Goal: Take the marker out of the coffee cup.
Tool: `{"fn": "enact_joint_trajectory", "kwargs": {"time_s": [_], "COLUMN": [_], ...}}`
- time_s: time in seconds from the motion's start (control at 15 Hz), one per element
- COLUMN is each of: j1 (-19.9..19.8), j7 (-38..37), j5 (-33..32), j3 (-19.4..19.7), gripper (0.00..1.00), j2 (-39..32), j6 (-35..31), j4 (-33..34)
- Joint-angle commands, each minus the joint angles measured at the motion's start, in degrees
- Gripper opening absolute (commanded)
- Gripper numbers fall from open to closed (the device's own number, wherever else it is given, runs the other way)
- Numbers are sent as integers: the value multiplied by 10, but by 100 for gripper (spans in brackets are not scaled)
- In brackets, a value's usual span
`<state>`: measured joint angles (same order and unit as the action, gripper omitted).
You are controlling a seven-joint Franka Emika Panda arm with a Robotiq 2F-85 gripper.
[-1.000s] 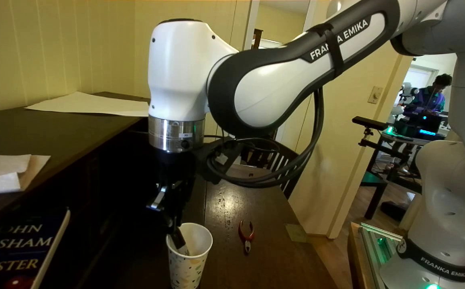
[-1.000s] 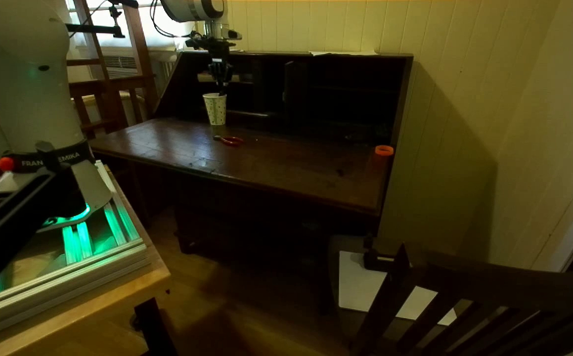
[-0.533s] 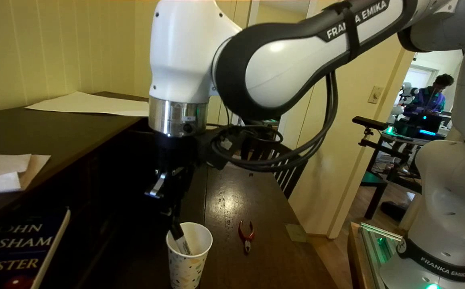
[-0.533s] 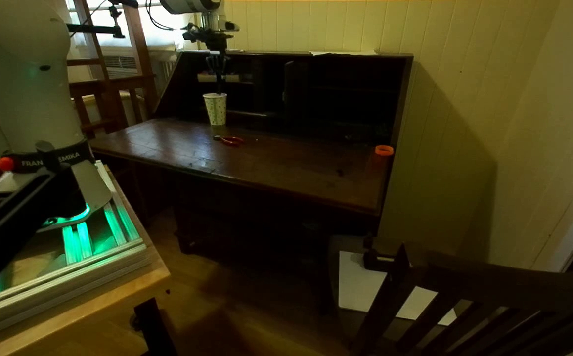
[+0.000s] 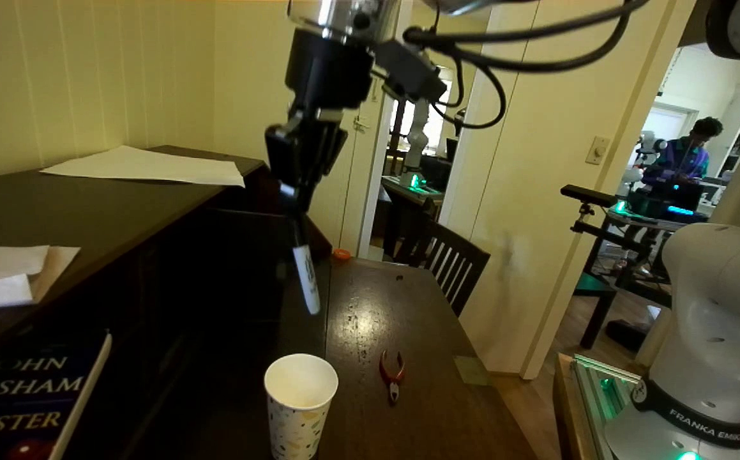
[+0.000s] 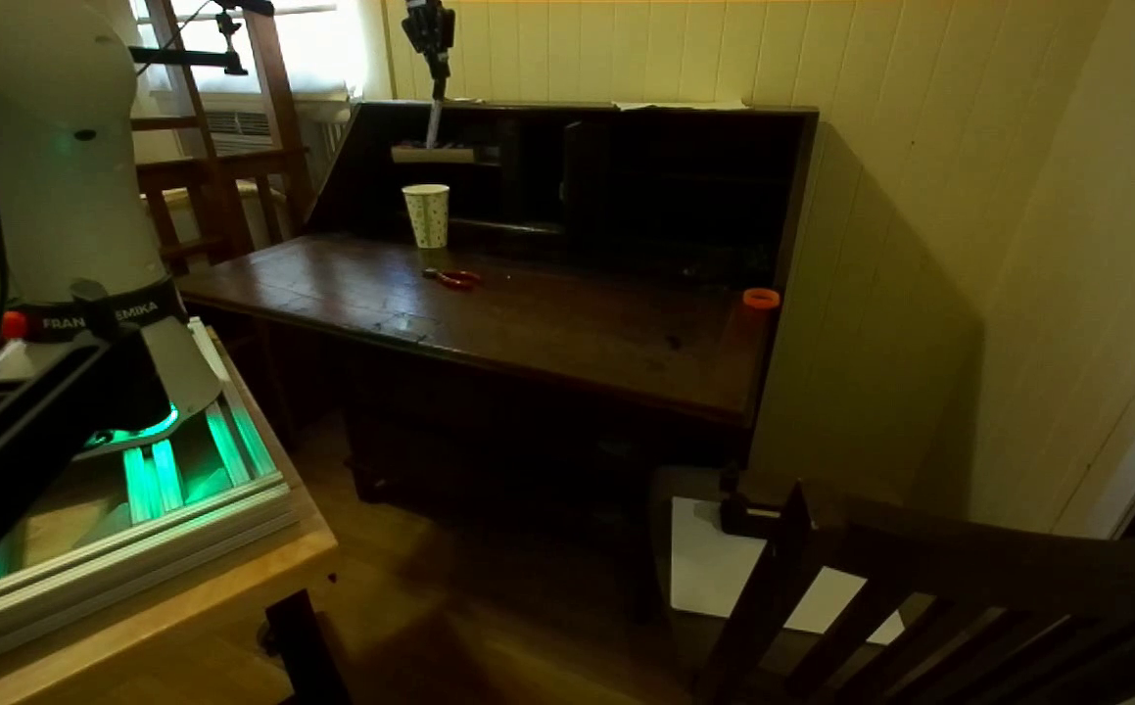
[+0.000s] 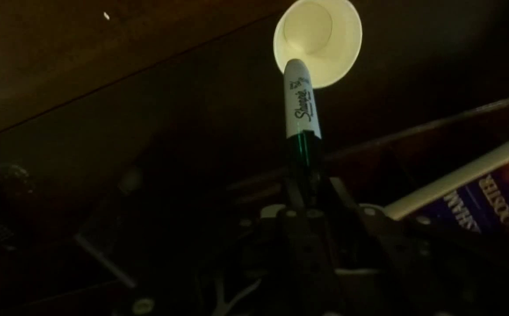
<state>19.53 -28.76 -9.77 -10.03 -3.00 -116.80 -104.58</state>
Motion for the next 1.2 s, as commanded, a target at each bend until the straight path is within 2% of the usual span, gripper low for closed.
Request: {"fn": "enact_joint_trajectory", "kwargs": {"time_s": [0.0,0.27,0.67,0.87,0.93,1.13], "j1": [-38,-80,-85,-95,-112,-142], "j7": [-6,9,42,80,98,143], "j5": [-3,48,187,290,328,410], "j3": [1,14,1,-28,-53,-95], "gripper": [5,5,5,5,5,5], "j2": [33,-2,-132,-189,-204,-230], "j6": [-49,-162,-341,-410,-427,-447], "j4": [30,87,176,197,199,196]}}
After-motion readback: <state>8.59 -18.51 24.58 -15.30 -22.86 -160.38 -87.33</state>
